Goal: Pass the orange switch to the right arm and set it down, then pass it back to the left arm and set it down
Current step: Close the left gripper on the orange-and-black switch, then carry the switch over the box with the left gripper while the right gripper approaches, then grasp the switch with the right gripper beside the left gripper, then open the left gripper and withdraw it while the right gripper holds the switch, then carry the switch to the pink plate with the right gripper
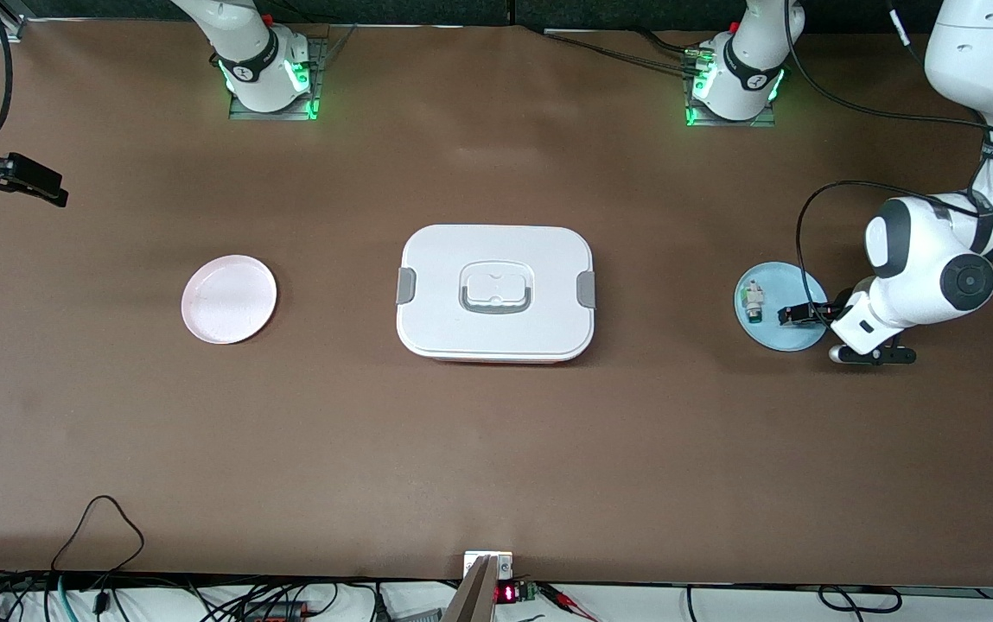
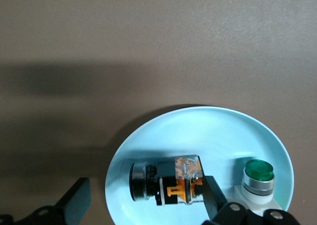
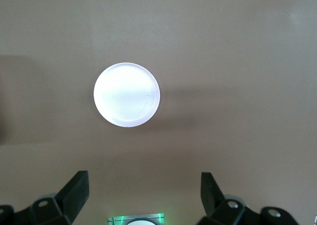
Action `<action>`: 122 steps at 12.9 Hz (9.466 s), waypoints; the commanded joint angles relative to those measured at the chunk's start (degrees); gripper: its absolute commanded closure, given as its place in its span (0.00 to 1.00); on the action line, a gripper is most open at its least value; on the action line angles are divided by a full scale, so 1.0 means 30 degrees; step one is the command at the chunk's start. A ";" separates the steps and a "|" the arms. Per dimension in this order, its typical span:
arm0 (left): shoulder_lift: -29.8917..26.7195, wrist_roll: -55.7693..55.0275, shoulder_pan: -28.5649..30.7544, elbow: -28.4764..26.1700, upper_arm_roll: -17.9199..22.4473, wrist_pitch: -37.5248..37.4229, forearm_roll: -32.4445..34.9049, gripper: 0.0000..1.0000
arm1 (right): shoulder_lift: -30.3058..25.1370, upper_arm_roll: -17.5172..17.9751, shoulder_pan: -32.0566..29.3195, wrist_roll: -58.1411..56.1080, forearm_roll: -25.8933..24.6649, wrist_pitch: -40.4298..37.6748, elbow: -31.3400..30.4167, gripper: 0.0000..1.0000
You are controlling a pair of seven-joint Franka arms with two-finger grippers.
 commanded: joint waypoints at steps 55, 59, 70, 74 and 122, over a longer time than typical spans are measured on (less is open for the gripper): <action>-0.1461 -2.8932 -0.5235 1.0047 -0.8881 -0.6910 -2.7676 0.91 | 0.2717 0.1735 0.5124 -0.9757 3.2678 0.4188 -0.5155 0.00; -0.1342 -2.8933 -0.5295 1.0077 -0.8880 -0.6763 -2.7647 0.91 | 0.2746 0.2144 0.5566 -0.9639 3.5045 0.4454 -0.5709 0.00; -0.1254 -2.8962 -0.5178 1.0575 -0.8851 -0.6792 -2.7676 0.90 | 0.2365 0.2234 0.7500 -0.9610 3.7249 0.6534 -0.5712 0.00; -0.1254 -2.8933 -0.5178 1.0575 -0.8851 -0.6792 -2.7647 0.90 | 0.2307 0.2234 0.7588 -0.9727 3.7281 0.6564 -0.5712 0.03; -0.5150 -0.8161 -0.2073 1.1072 -0.8822 -1.6985 -0.9016 0.00 | 0.2745 0.2263 0.0206 -1.8394 0.6483 0.5511 -0.4363 0.71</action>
